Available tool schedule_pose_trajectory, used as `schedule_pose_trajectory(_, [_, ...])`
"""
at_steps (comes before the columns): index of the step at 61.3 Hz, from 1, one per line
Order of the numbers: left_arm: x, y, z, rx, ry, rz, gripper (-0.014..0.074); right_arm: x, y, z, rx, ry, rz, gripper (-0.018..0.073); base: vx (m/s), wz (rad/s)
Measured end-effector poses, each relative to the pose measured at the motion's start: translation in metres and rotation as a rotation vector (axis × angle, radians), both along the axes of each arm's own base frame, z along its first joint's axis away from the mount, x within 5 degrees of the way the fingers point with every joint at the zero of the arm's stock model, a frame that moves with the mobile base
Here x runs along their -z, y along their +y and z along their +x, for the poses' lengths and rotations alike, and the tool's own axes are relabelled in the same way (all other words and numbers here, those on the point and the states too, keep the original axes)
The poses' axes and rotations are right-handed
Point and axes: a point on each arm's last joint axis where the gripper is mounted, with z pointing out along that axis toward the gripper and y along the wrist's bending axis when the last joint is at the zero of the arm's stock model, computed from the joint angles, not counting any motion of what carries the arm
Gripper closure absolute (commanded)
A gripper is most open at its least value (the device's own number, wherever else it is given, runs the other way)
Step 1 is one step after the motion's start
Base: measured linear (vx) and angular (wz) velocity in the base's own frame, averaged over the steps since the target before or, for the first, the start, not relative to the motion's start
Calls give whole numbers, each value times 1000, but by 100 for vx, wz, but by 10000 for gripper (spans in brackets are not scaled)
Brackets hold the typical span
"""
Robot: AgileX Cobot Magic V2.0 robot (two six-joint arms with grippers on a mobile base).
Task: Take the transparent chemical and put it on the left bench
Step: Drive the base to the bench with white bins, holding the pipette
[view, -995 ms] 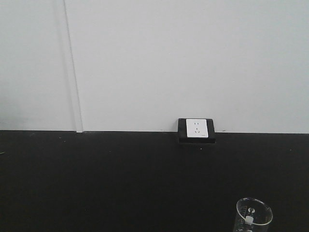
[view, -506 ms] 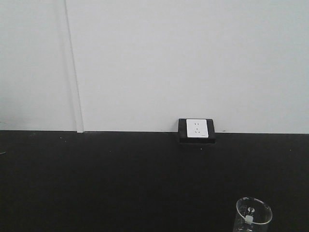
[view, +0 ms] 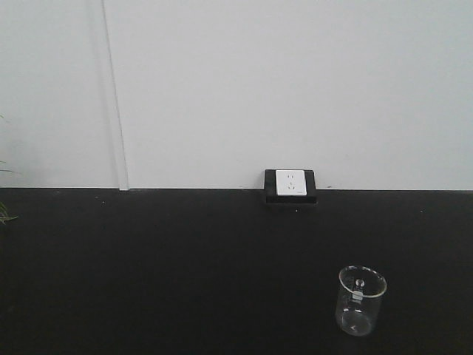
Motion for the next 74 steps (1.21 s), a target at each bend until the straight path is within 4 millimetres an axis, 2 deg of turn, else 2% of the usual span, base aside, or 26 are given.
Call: schedule_pose_trajectory(74, [0, 0, 0, 0, 0, 0, 600, 0, 0, 0, 1, 3, -1, 564, -37, -3])
